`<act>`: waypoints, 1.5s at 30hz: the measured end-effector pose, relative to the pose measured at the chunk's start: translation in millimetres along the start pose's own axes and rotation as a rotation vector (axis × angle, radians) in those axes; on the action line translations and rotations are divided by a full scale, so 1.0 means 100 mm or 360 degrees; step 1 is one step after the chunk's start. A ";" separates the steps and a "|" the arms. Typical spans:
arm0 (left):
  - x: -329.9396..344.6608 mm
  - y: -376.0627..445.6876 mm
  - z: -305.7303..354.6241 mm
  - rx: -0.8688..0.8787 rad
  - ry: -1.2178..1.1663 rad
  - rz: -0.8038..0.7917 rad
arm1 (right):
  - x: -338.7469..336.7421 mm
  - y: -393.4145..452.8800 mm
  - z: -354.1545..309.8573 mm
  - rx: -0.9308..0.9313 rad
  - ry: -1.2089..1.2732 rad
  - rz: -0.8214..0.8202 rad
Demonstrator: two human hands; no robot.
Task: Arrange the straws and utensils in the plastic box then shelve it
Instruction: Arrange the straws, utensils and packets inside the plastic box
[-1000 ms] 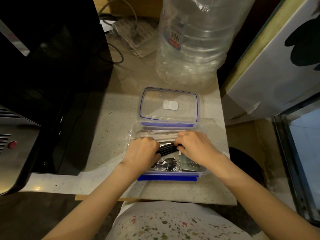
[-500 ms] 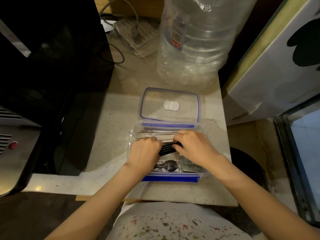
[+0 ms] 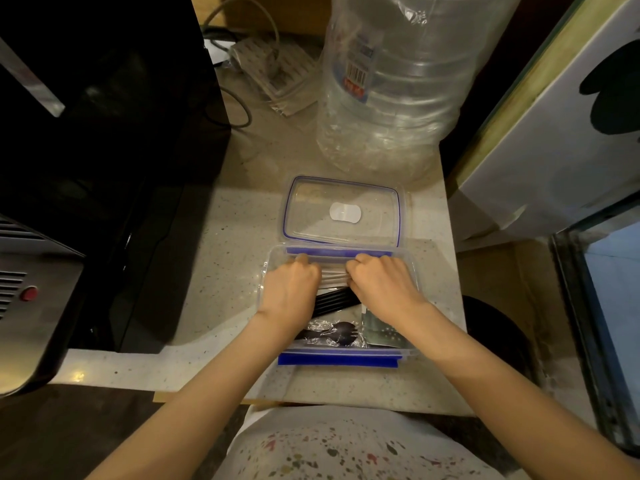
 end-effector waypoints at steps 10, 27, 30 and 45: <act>-0.17 0.01 -0.06 -0.0025 0.0009 0.0106 | -0.06 -0.04 0.05 0.0098 0.0031 0.0246; -0.02 -0.01 -0.01 0.0117 0.0003 0.0218 | -0.09 -0.12 0.15 -0.0006 0.0263 0.0108; 0.02 0.03 0.01 0.0108 -0.0059 0.0188 | -0.32 -0.24 0.32 0.0151 0.0641 0.0124; 0.01 -0.20 0.20 0.0464 -0.0488 -0.0086 | -0.18 -0.44 0.08 0.0100 0.0037 -0.0627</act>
Point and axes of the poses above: each hand's wrist, its own y-axis towards the middle knuckle, its own x-axis out of the palm, z = x × y, the point moved 4 cm from there along y, towards the middle knuckle, and after that the axes turned 11 degrees about -z, right-handed, at the moved point
